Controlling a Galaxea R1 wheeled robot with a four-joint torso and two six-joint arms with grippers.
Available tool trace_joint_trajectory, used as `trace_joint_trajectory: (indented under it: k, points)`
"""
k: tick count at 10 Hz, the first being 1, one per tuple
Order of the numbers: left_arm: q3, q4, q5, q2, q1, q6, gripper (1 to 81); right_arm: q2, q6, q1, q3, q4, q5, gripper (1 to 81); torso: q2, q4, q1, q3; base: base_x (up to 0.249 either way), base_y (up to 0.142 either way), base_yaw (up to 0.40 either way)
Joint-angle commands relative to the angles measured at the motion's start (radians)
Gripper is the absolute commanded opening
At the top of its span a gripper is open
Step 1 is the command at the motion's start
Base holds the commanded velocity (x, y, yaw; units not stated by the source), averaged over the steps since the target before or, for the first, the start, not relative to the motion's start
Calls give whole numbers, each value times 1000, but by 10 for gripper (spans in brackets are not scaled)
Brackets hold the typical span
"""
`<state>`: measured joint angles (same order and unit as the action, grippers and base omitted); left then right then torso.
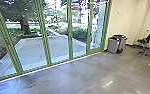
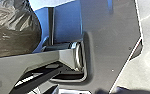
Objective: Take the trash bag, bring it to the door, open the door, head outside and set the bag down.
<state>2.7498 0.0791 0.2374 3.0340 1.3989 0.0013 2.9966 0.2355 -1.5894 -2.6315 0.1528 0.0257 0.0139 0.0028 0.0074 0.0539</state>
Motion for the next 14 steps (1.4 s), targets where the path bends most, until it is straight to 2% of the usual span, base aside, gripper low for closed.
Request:
trace_joint_trajectory:
  k: [1, 14]
  points:
    - [-1, 2, 62, -1, -62, 3, 10, -2, -4, 39, 6, 8, -55, 811, 0, 0, 0, 0, 140, -72, 0]
    - [-1, 4, 62, 0, -61, 3, 10, -2, -4, 38, 2, 7, -55, 811, 0, 0, 0, 0, 153, -79, 0]
